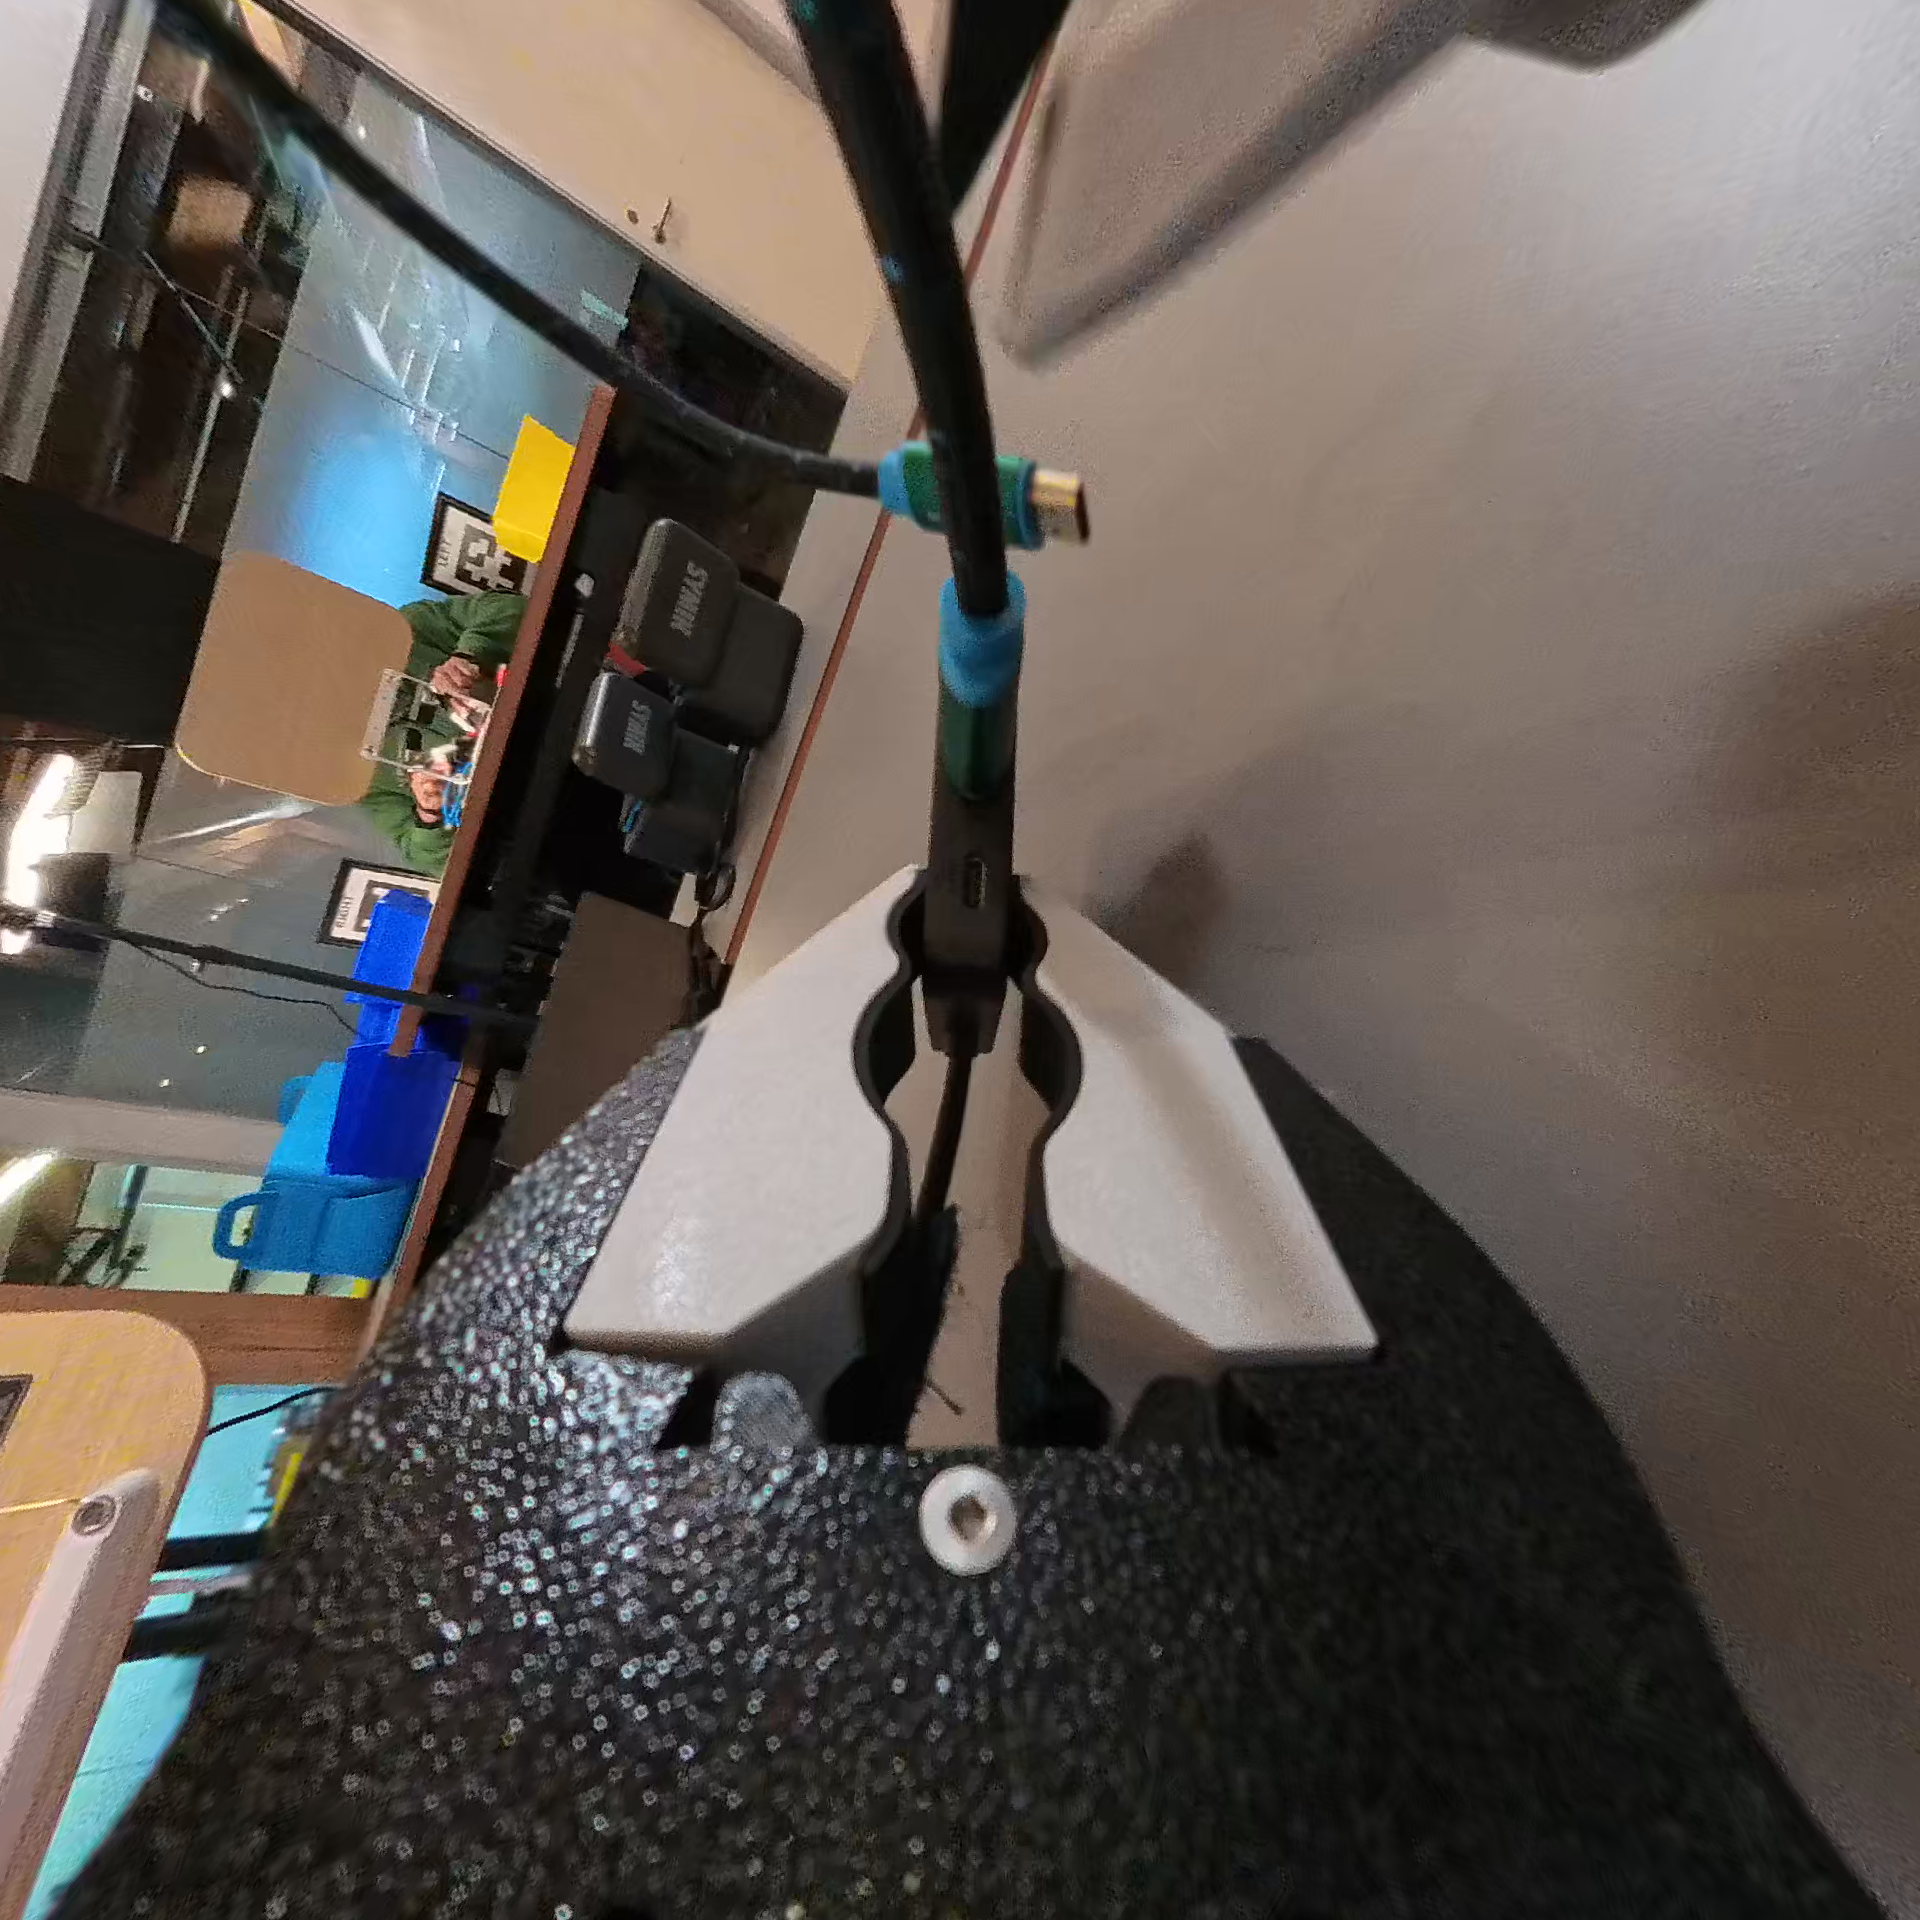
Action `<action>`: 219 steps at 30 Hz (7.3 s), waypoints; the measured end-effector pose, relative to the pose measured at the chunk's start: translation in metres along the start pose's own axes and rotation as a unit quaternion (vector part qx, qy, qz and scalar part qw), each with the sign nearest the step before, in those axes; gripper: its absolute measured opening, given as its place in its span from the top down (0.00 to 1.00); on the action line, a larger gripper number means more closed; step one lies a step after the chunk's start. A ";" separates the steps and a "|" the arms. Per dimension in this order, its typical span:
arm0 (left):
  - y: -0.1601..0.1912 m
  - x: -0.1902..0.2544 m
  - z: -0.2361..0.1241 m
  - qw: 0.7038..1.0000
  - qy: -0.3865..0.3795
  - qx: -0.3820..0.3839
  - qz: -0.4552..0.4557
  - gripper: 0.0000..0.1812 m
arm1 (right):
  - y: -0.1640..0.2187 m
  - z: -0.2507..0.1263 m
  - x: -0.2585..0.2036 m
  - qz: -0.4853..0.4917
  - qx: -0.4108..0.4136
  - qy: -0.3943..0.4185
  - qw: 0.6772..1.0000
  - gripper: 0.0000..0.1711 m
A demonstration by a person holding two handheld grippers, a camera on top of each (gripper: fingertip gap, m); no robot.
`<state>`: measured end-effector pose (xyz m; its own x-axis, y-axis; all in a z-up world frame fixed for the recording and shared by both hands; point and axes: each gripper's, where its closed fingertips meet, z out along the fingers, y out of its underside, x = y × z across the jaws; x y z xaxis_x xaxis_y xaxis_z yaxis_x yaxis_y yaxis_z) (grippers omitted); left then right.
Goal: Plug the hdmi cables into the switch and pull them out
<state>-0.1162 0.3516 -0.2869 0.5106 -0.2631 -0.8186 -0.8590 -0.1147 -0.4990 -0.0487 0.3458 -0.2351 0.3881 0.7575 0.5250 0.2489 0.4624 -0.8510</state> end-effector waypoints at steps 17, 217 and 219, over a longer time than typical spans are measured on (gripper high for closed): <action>-0.014 0.019 -0.001 0.994 0.005 0.025 0.106 0.93 | 0.011 0.008 -0.045 -0.305 -0.039 -0.032 0.951 0.82; -0.027 0.004 -0.020 0.990 -0.011 0.131 0.053 0.88 | 0.098 -0.253 0.274 0.001 -0.511 0.313 0.800 0.93; -0.026 0.004 -0.020 0.990 -0.010 0.131 0.053 0.88 | 0.114 -0.256 0.271 0.030 -0.527 0.303 0.794 0.93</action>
<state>-0.0922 0.3341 -0.2711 0.4204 -0.2413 -0.8747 -0.8704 0.1649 -0.4638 0.3117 0.4860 -0.1877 0.7037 0.2554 0.6630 0.6935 -0.4499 -0.5627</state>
